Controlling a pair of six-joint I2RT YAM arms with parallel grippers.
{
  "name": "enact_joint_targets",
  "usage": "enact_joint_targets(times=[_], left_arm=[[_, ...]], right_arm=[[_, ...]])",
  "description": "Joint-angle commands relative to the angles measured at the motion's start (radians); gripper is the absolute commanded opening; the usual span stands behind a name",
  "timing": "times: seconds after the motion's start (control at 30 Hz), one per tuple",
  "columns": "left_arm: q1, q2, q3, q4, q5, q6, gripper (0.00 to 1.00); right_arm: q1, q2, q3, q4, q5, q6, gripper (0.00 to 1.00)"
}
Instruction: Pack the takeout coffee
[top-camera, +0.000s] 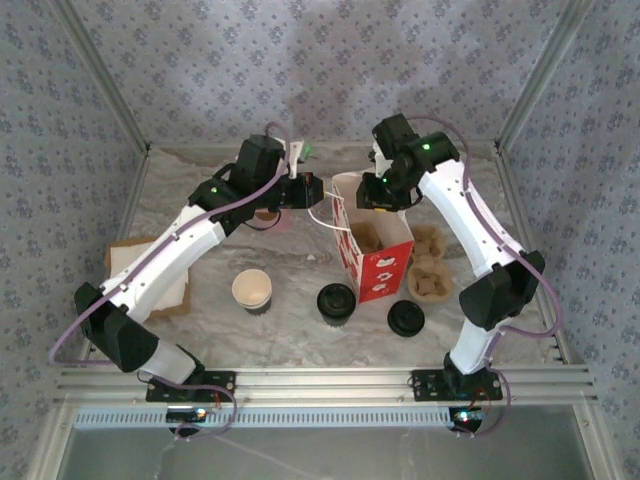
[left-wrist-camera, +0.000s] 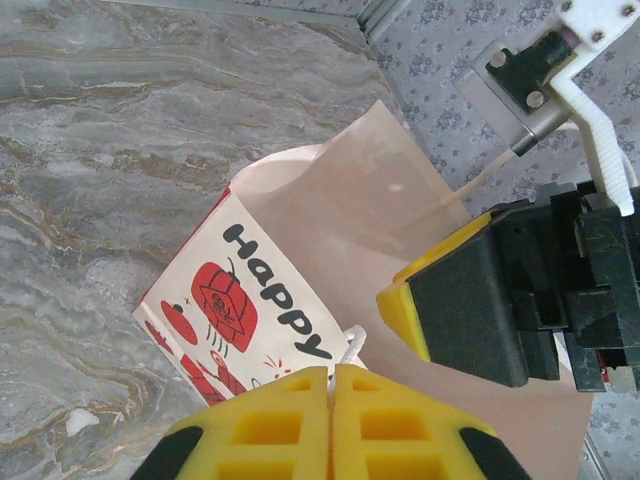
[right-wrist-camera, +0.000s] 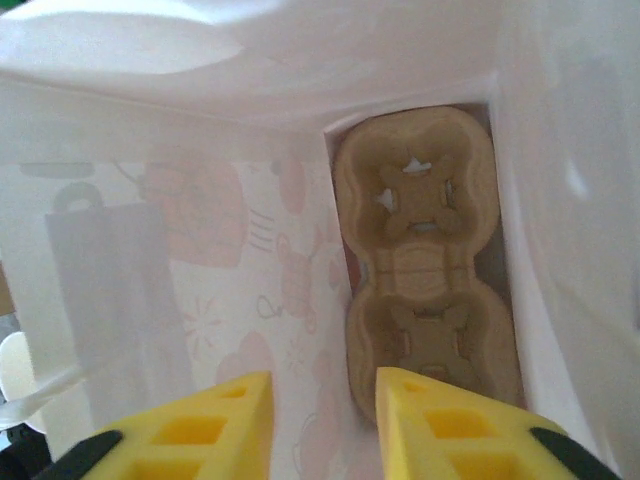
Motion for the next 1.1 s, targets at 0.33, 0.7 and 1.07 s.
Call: enact_joint_targets(times=[0.33,0.7,1.07], left_arm=[[-0.006,0.016,0.060,-0.007,-0.008,0.021,0.22],[-0.005,0.023,0.063,-0.012,-0.018,0.021,0.24],[0.011,0.026,0.059,-0.014,-0.028,0.017,0.25]], right_arm=[[0.068,-0.026,0.025,-0.113,0.188,-0.054,0.42],[0.148,0.083,0.083,-0.187,0.302,-0.075,0.42],[0.169,0.100,-0.057,-0.095,0.252,-0.054,0.42]])
